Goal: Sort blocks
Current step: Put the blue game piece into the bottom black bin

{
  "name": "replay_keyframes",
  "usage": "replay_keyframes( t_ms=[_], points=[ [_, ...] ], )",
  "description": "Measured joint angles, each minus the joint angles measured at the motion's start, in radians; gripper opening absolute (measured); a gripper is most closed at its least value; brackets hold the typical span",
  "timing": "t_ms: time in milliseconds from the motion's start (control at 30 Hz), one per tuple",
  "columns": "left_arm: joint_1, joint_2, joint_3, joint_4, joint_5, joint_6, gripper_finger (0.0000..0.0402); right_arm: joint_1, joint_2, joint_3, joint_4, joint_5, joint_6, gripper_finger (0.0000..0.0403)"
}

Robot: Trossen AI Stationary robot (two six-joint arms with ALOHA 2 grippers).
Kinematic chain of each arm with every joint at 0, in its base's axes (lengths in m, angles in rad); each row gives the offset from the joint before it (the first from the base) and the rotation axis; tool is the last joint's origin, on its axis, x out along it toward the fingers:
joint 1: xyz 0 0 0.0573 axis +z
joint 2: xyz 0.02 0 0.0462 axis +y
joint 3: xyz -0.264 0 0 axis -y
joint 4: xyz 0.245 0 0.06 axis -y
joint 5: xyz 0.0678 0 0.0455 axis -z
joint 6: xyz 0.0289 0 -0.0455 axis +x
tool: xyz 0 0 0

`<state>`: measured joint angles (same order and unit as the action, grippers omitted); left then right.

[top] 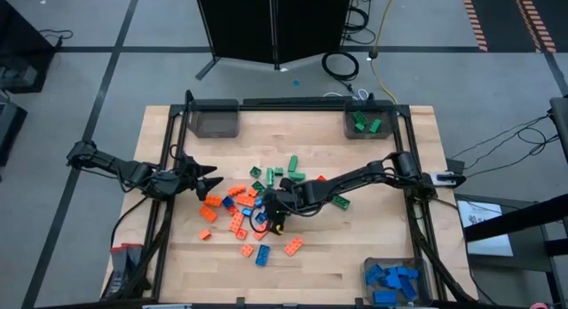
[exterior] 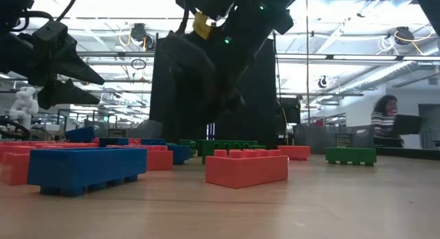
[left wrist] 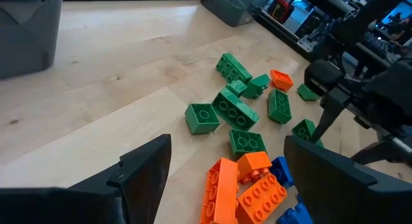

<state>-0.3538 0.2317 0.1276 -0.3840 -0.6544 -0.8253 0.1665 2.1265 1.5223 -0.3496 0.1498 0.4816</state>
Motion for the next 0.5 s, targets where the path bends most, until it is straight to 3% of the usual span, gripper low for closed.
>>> replay_keyframes(
  t_ms=[333, 500],
  points=[
    [0.0, 0.0, 0.0, 0.0, 0.0, 0.0, 0.0303, 0.011, 0.028, 0.0, 0.023, 0.001, 0.003, 0.0188],
    [0.0, 0.003, 0.0, 0.0, 0.001, 0.001, 0.0303, 0.013, 0.043, 0.001, 0.031, 0.001, 0.033, 0.0221]
  ],
)
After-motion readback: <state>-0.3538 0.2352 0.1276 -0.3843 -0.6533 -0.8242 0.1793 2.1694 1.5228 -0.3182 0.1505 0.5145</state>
